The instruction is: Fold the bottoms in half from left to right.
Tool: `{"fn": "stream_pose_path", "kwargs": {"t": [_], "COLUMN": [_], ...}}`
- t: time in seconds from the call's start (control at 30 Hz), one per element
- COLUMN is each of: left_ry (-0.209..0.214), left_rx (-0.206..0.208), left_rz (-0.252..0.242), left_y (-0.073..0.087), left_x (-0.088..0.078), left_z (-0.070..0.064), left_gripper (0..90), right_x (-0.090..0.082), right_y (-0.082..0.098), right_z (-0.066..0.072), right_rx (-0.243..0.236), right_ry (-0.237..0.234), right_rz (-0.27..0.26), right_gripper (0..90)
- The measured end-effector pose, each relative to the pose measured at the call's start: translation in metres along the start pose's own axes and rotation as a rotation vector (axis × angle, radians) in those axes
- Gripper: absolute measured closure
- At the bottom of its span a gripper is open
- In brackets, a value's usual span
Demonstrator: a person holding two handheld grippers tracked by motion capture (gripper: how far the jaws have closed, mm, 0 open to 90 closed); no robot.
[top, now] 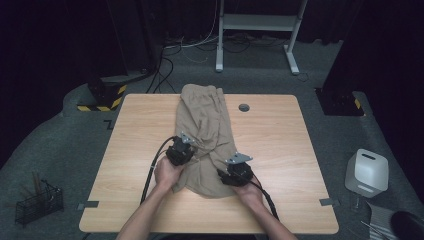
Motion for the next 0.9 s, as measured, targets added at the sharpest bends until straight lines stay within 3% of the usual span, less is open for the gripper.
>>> {"fn": "stream_pose_path", "kwargs": {"t": [0.1,0.17,0.27,0.33,0.37,0.43,0.53,0.6,0.67,0.8,0.9], "left_ry": [0.02,0.055,0.07,0.073,0.096,0.126,0.166,0.177,0.199,0.205,0.193], "left_rx": [-0.055,-0.056,0.045,0.135,0.179,0.216,0.275,0.284,0.264,0.206,0.19], "left_rz": [-0.031,-0.076,-0.14,-0.152,-0.152,-0.143,-0.093,-0.069,-0.079,-0.174,-0.184], "left_y": [-0.002,-0.002,-0.004,-0.004,-0.002,0.001,0.007,0.008,0.008,0.014,0.019], "left_x": [-0.008,-0.021,-0.046,-0.055,-0.057,-0.053,-0.036,-0.029,-0.03,-0.057,-0.071], "left_z": [0.009,0.002,-0.028,-0.055,-0.073,-0.089,-0.113,-0.118,-0.118,-0.104,-0.092], "left_gripper": [87.1,87.1,86.9,86.8,86.6,86.4,85.1,80.2,69.9,55.3,47.7], "right_x": [0.012,0.014,0.011,-0.001,-0.008,-0.027,-0.041,-0.045,-0.046,-0.048,-0.05], "right_y": [-0.014,-0.018,-0.015,-0.01,-0.008,-0.003,0.002,0.005,0.007,0.005,0.0], "right_z": [0.0,0.0,-0.002,-0.005,-0.008,-0.013,-0.022,-0.026,-0.029,-0.026,-0.02], "right_rx": [0.005,-0.002,0.035,0.084,0.095,0.098,0.1,0.109,0.114,0.123,0.097], "right_ry": [0.0,-0.008,-0.044,-0.058,-0.063,-0.036,-0.004,0.007,0.01,-0.001,-0.004], "right_rz": [0.003,0.005,-0.001,-0.048,-0.074,-0.091,-0.091,-0.086,-0.086,-0.097,-0.116], "right_gripper": [41.4,40.9,42.3,47.8,49.1,49.4,49.5,49.5,49.2,48.8,48.6]}}
Point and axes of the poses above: each handheld gripper's, and its own axes: x roughly forward along the jaws, y roughly out of its underside, z roughly to its left, the point moved 2 cm from there along x, roughly forward along the jaws, and after that the axes turned 9 degrees about z, right-handed, at the moved point
